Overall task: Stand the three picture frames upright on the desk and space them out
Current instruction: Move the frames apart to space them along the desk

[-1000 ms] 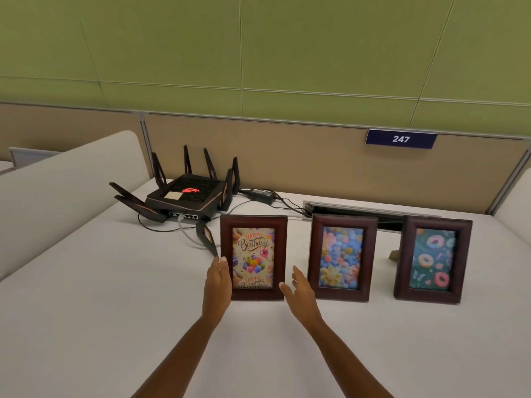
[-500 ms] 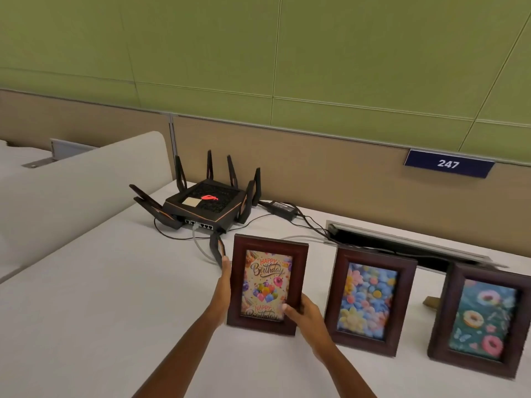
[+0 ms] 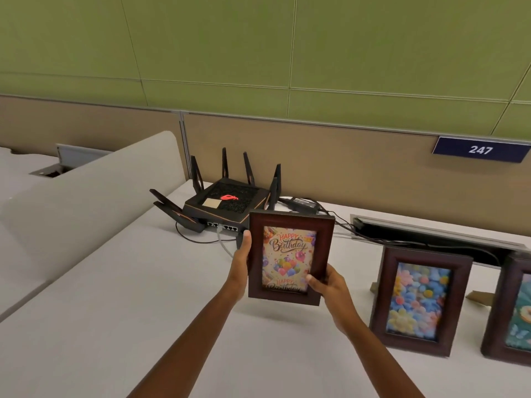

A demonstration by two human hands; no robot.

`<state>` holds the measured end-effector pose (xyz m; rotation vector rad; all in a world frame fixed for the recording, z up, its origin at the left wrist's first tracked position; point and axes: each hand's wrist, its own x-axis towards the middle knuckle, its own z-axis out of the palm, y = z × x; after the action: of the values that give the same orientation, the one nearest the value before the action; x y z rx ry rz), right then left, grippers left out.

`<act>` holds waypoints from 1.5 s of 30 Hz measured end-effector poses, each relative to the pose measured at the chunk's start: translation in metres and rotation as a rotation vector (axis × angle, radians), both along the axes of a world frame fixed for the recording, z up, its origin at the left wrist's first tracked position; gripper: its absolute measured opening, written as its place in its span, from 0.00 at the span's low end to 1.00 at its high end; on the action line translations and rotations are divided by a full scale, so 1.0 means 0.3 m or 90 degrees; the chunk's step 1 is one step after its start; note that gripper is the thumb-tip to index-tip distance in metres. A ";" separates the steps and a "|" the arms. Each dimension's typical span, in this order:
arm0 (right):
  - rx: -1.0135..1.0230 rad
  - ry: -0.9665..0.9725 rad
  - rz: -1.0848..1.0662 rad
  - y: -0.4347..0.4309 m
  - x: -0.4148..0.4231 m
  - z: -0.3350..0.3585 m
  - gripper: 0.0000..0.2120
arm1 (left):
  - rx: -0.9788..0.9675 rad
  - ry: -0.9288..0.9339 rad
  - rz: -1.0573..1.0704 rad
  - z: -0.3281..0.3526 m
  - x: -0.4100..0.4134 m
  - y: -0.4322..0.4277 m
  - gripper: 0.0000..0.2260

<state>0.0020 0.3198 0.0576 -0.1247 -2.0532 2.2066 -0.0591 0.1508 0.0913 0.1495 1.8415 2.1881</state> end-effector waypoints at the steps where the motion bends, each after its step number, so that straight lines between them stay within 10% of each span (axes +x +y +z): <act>1: 0.003 0.001 0.000 -0.035 -0.018 0.006 0.13 | -0.003 0.008 0.008 0.007 -0.013 -0.033 0.21; 39: 0.115 -0.138 0.066 -0.746 -0.526 -0.073 0.19 | -0.065 -0.052 0.170 -0.102 -0.416 -0.697 0.24; 45: 0.270 -0.110 0.017 -0.692 -0.455 -0.082 0.23 | -0.332 0.149 0.423 -0.140 -0.352 -0.670 0.31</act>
<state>-0.1345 0.1122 0.0329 -0.2528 -2.5755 1.7739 -0.1648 -0.0502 0.0493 -0.3811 2.8435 1.9999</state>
